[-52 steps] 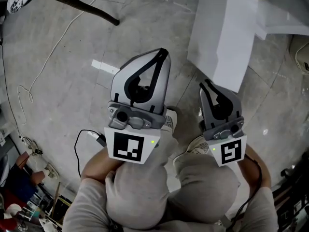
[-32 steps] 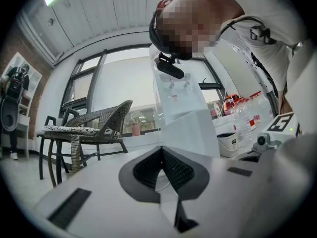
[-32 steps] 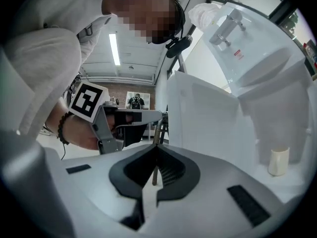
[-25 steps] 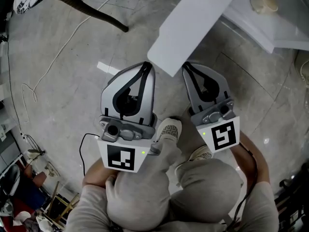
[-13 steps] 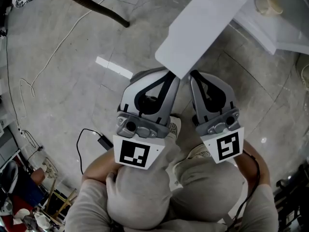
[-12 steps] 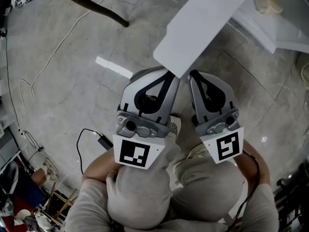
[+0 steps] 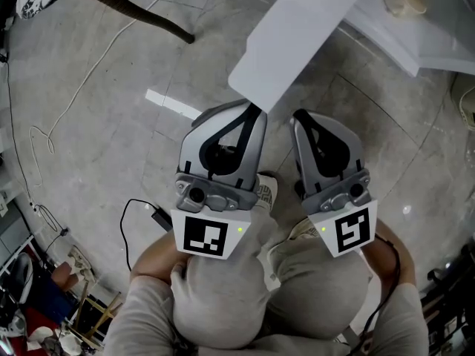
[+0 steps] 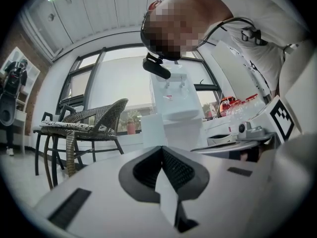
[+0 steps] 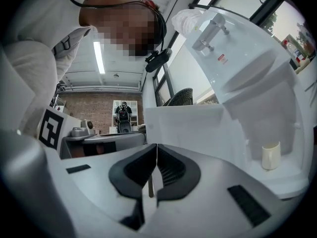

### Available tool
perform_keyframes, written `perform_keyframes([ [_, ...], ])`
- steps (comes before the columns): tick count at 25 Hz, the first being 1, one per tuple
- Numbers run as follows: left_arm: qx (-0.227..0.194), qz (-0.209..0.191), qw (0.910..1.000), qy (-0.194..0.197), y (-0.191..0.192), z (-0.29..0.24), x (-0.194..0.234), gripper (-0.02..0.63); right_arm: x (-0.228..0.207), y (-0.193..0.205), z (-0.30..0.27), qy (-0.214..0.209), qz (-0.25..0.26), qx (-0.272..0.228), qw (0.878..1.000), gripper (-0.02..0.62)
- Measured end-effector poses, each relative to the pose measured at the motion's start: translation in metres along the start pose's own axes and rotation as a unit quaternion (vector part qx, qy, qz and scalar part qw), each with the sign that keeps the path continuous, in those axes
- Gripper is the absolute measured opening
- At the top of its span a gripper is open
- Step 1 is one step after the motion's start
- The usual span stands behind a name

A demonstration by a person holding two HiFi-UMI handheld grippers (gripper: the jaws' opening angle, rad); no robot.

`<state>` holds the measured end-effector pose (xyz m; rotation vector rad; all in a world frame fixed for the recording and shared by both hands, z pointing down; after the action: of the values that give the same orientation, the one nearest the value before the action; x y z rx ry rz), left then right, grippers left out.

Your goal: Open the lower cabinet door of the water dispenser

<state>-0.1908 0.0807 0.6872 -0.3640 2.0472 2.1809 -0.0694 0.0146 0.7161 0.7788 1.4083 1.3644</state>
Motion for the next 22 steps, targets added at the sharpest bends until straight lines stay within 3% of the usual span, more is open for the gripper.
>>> perform_keyframes([
  [5, 0.002, 0.004, 1.0000, -0.002, -0.018, 0.003, 0.001, 0.002, 0.004, -0.025, 0.009, 0.019, 0.002, 0.003, 1.000, 0.017],
  [9, 0.007, 0.005, 1.0000, 0.003, -0.058, 0.004, -0.001, 0.002, 0.002, -0.067, 0.027, 0.062, -0.004, 0.006, 0.998, 0.017],
  [16, -0.004, 0.022, 0.9997, 0.002, -0.169, -0.006, 0.002, 0.002, 0.020, -0.177, 0.049, 0.109, -0.011, 0.010, 0.994, 0.016],
  [22, -0.007, 0.033, 0.9991, 0.025, -0.280, -0.024, 0.018, 0.002, 0.034, -0.295, 0.050, 0.151, -0.013, 0.013, 0.988, 0.017],
])
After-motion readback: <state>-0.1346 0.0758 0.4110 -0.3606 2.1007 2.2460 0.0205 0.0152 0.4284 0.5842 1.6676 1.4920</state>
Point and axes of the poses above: the fingertips, and each gripper's own axes: z backward along the fingers, x to its left, y out of its underside, the point moved 8 cm from there along z, backward along the fingers, and after that the axes turned 4 degrees about -z, right-handed, at the moved point
